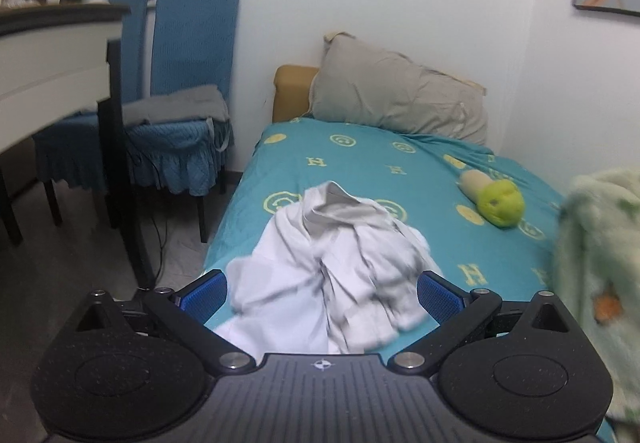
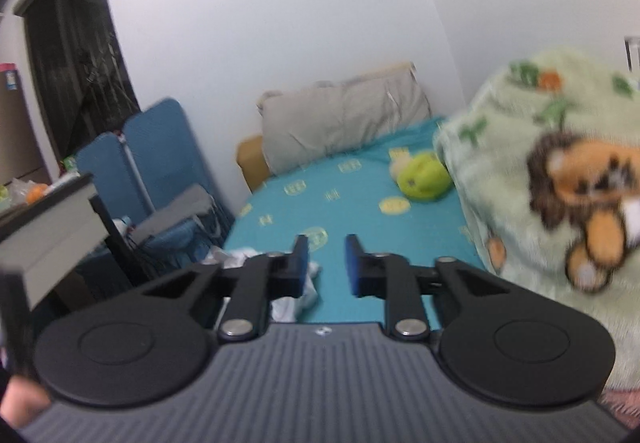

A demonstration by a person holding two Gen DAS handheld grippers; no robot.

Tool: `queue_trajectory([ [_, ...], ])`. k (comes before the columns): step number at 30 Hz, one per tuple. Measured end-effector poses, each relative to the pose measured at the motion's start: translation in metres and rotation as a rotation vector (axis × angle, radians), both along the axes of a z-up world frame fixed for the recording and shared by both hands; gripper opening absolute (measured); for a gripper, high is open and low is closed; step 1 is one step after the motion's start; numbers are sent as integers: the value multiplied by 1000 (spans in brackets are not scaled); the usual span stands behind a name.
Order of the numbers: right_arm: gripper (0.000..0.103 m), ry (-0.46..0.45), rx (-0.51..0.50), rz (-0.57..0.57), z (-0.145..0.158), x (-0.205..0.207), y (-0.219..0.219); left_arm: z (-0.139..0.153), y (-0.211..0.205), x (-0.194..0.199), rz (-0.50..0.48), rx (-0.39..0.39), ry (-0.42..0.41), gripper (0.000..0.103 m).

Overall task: Fold clothes
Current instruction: 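Move both grippers toward the crumpled white T-shirt on the bed, then grasp the white T-shirt with the left gripper and lift it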

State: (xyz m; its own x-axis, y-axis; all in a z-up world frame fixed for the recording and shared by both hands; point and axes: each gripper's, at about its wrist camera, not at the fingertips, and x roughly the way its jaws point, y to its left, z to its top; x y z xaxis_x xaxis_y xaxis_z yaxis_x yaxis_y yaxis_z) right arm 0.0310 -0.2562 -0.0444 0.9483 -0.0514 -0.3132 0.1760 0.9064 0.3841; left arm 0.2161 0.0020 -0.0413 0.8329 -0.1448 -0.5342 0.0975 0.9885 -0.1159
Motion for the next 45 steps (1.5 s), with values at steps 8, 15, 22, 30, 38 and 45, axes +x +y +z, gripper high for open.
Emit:
queue_trajectory([
  [8,18,61,-37,53,-31,50,0,-37,6,134,22,-53,-3,85],
  [15,19,124,-106,133,-62,87,8,-70,8,189,-120,-166,109,44],
  [22,19,130,-76,193,-73,94,16,-44,3,150,-112,-140,-2,2],
  [30,19,9,-208,177,-59,68,33,27,2,-2,-213,-145,-160,2],
  [38,18,-27,-119,146,-34,32,34,46,17,-145,-276,-213,-265,2],
  [45,19,75,66,272,-36,1,63,46,28,-178,-280,-263,-291,2],
])
